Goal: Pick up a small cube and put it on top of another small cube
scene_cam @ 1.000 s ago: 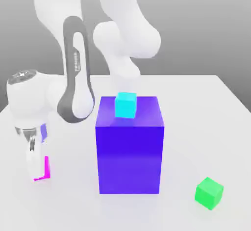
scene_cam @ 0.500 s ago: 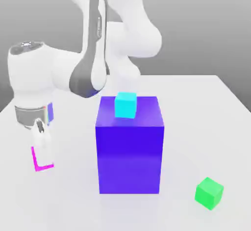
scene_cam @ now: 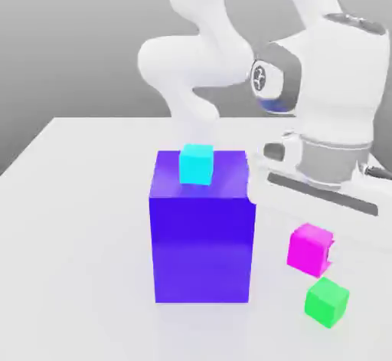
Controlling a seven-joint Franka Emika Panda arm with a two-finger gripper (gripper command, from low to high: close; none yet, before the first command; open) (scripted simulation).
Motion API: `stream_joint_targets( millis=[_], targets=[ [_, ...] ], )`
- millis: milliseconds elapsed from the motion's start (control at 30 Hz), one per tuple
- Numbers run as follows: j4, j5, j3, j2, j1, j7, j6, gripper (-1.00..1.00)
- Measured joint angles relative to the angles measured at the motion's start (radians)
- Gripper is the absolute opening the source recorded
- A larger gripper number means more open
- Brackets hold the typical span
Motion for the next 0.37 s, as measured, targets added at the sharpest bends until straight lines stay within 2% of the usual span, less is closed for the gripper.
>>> stream_joint_targets(
  millis=[100,233,267,367],
  targets=[
    [-0.048,0.062,-0.011,0.060,-0.006,0.089,0.058,-1.00],
    [-0.049,-0.008,-0.050,0.190,0.019,0.164,0.175,-1.00],
    [-0.048,-0.027,-0.063,0.220,0.028,0.179,0.201,1.00],
    [-0.048,-0.027,-0.063,0.220,0.028,0.179,0.201,1.00]
  ],
)
